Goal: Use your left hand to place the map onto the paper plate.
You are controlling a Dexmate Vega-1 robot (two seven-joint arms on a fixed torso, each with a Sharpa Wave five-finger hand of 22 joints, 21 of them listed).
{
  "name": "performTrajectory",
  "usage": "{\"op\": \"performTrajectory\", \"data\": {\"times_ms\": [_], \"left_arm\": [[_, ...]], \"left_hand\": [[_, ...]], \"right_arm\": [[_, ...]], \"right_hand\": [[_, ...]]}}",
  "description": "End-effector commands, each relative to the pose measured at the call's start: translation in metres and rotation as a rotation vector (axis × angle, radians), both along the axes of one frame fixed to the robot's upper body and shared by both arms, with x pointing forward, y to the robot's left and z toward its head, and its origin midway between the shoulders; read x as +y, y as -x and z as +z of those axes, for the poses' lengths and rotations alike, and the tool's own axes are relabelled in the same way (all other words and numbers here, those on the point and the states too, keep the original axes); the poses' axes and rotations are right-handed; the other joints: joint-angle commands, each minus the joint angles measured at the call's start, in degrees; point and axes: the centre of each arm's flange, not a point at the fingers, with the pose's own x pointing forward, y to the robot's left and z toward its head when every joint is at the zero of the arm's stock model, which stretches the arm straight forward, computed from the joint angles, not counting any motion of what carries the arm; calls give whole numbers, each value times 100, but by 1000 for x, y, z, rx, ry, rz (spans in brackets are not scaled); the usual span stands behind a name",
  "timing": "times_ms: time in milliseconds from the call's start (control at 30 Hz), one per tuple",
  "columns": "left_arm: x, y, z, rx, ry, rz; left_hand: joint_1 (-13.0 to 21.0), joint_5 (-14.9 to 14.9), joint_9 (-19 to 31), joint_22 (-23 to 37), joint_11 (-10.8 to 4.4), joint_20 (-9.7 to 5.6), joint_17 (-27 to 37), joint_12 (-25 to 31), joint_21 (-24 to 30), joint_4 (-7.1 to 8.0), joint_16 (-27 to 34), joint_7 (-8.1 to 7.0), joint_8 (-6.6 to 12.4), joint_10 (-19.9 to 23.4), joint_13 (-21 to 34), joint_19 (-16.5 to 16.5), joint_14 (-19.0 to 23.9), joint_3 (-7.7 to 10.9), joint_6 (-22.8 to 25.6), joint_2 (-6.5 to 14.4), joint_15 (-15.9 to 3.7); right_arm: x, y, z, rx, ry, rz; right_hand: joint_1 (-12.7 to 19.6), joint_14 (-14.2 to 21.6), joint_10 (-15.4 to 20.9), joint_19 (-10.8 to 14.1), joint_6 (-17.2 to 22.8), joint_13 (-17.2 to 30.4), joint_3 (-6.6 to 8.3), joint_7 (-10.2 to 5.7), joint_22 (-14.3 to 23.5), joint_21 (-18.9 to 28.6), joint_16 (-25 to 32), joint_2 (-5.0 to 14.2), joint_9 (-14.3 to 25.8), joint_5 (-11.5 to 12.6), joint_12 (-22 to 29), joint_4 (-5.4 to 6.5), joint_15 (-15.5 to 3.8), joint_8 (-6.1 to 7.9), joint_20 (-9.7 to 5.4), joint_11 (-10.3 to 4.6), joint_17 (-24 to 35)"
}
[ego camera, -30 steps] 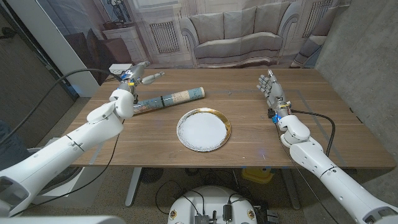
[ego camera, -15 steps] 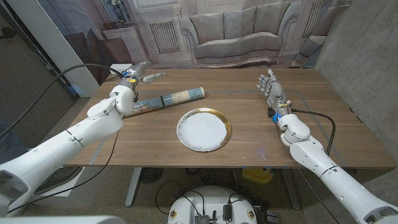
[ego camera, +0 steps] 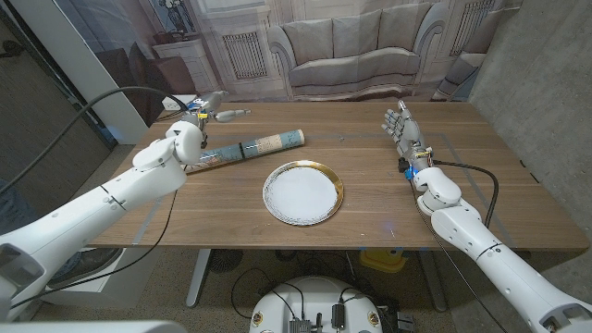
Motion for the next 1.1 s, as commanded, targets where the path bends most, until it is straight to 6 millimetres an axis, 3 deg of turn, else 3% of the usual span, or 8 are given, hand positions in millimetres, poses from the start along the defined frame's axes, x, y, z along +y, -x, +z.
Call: {"op": "performTrajectory", "data": {"times_ms": [33, 400, 567, 1000, 1100], "left_arm": [[-8, 0, 6, 50, -47, 26], [-10, -5, 7, 90, -62, 30], [-11, -5, 8, 92, -65, 31], [-9, -10, 10, 140, -71, 55], [-11, -11, 11, 146, -75, 58]], "left_hand": [[123, 61, 28, 6, -29, -139, 11, -40, -18, -100, -28, -44, -43, -45, 18, -14, -28, -24, -83, -109, -91], [316, 87, 30, 5, -84, -115, 9, -49, -32, -224, -28, -83, -49, -92, 20, -6, -50, -50, -139, -216, -107], [520, 116, 33, 12, -112, -129, 8, -10, 33, -343, 8, -121, -4, -12, 22, 210, 35, -72, -44, -290, -71], [686, 144, 37, 25, -120, 221, 15, 7, 112, -435, 44, -248, -5, 26, 29, 513, 175, -138, -27, -354, -60], [649, 134, 38, 28, -130, 257, 22, 26, 116, -428, 59, -346, 14, 77, 32, 558, 232, -201, 38, -405, -53]], "right_arm": [[-1, -2, 3, 7, 7, 0], [-1, -5, 3, 12, 9, 1], [-1, -6, 3, 10, 8, 3], [0, -5, 0, 10, 2, 0], [0, -5, -1, 10, -1, 0]], "right_hand": [[12, 10, 17, 33, 39, 17, 19, -18, 28, -17, -17, 22, 10, -24, -24, -49, 6, 8, -198, -1, 8], [11, 7, 17, 37, 67, 17, 18, -15, 30, -38, -19, 29, 11, -25, -27, -52, 9, 17, -195, 12, 9], [12, 7, 17, 40, 87, 17, 16, -15, 30, -48, -19, 29, 11, -26, -28, -54, -1, 23, -195, 6, 9], [12, 8, 23, 52, 97, 18, 12, -7, 32, -73, -20, 34, 11, -27, -28, -60, 3, 22, -189, 15, 9], [13, 9, 23, 53, 101, 18, 12, -2, 33, -77, -20, 35, 12, -27, -28, -61, 4, 23, -188, 26, 9]]}}
